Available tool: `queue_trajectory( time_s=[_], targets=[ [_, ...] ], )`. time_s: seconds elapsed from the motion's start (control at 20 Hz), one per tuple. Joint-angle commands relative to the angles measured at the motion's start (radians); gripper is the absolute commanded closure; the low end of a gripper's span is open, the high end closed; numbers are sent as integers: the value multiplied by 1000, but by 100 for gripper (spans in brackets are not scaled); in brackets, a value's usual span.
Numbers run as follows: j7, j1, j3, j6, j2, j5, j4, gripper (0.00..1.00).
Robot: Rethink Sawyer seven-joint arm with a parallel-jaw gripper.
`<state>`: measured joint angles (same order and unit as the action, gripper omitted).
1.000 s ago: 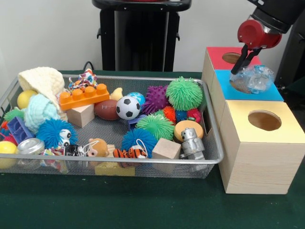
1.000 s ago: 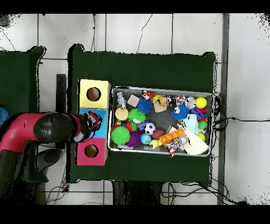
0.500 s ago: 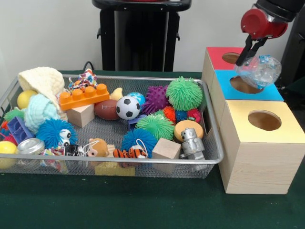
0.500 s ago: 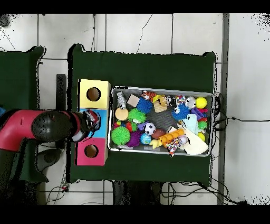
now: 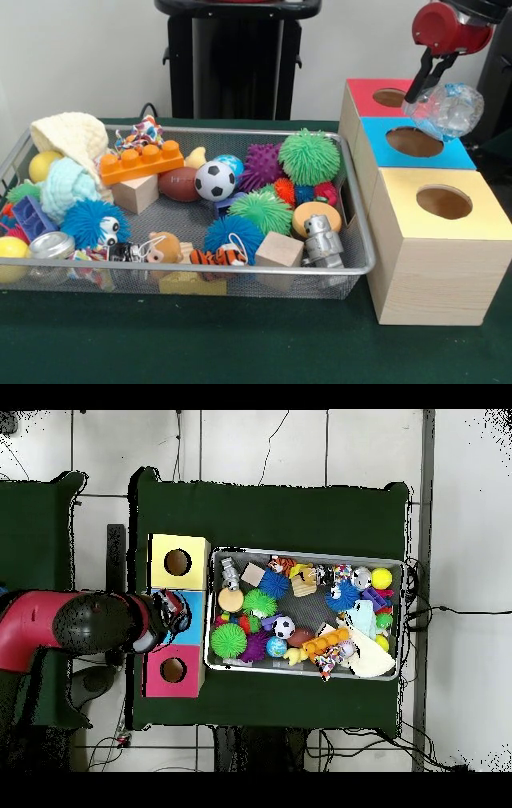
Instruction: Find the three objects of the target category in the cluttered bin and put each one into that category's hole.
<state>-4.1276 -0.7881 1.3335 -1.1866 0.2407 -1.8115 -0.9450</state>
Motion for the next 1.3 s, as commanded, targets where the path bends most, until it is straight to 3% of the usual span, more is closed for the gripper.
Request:
queue_trajectory(
  time_s=[0.05,0.6,1.3],
  targets=[
    [-56,33,-103,-64,0,33,95,100],
    [13,27,-130,-22,-17,54,51,100],
    [38,24,-136,-11,-14,52,36,100]
  ],
)
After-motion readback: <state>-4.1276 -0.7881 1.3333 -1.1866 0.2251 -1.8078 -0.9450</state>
